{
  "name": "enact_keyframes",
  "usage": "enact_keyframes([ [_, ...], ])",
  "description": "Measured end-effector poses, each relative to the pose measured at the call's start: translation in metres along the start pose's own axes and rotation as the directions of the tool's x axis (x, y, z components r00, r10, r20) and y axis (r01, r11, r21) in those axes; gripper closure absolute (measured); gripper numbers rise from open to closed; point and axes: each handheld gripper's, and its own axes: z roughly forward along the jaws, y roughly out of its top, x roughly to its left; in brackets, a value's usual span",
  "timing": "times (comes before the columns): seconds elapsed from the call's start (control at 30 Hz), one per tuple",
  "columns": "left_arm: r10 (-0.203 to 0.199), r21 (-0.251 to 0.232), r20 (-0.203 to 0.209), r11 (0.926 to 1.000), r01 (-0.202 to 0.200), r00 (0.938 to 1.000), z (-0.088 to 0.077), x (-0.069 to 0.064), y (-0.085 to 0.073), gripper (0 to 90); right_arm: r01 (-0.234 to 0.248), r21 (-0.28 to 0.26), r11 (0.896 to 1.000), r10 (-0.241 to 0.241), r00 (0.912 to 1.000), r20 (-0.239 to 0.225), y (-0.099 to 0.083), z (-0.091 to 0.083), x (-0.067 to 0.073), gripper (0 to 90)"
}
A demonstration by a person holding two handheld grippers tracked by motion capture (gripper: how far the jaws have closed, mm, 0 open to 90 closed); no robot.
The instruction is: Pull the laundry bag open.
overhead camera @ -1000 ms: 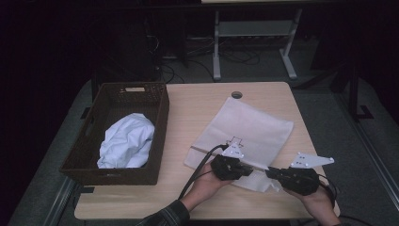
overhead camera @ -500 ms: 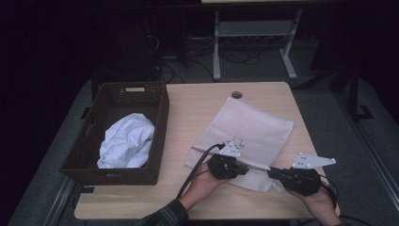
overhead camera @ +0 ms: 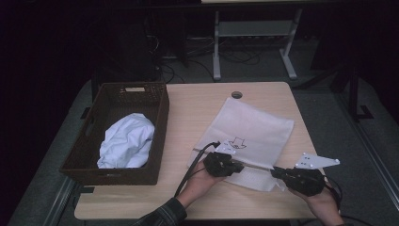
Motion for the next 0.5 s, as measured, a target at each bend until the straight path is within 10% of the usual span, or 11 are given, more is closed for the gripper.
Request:
enact_keyframes([
  [0.5, -0.003, 0.022, -0.025, 0.9997, 0.004, 0.9997, -0.0053, 0.0049, -0.0042, 87.5, 0.004, 0.002, 1.000, -0.004, 0.9999, 0.012, -0.0014, -0.0005, -0.0014, 84.0],
])
